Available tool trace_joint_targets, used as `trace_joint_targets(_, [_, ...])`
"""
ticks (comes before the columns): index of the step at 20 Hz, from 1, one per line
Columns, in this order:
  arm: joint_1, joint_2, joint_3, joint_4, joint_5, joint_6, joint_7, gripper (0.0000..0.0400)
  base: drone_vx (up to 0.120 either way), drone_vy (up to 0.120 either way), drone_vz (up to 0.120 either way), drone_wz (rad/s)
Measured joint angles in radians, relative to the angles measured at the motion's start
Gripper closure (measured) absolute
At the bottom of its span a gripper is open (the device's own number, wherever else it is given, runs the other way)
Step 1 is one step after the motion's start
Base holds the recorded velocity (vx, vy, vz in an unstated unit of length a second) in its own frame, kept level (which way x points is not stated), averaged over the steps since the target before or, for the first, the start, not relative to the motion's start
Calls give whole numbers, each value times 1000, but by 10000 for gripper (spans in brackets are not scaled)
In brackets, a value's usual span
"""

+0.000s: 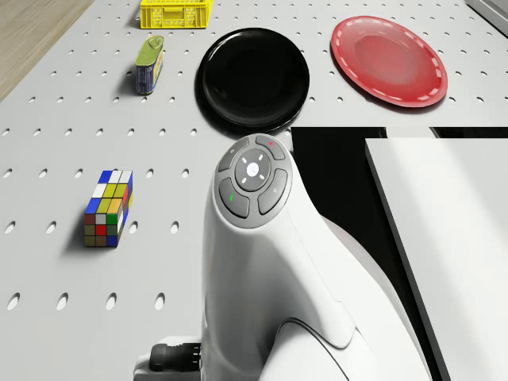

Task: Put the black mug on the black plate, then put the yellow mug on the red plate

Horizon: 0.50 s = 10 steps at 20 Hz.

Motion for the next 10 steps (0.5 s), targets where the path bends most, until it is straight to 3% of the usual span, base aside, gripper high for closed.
trace_joint_targets(10, [-52, -54, -52, 64, -48, 90, 2, 0, 0, 0, 0, 0])
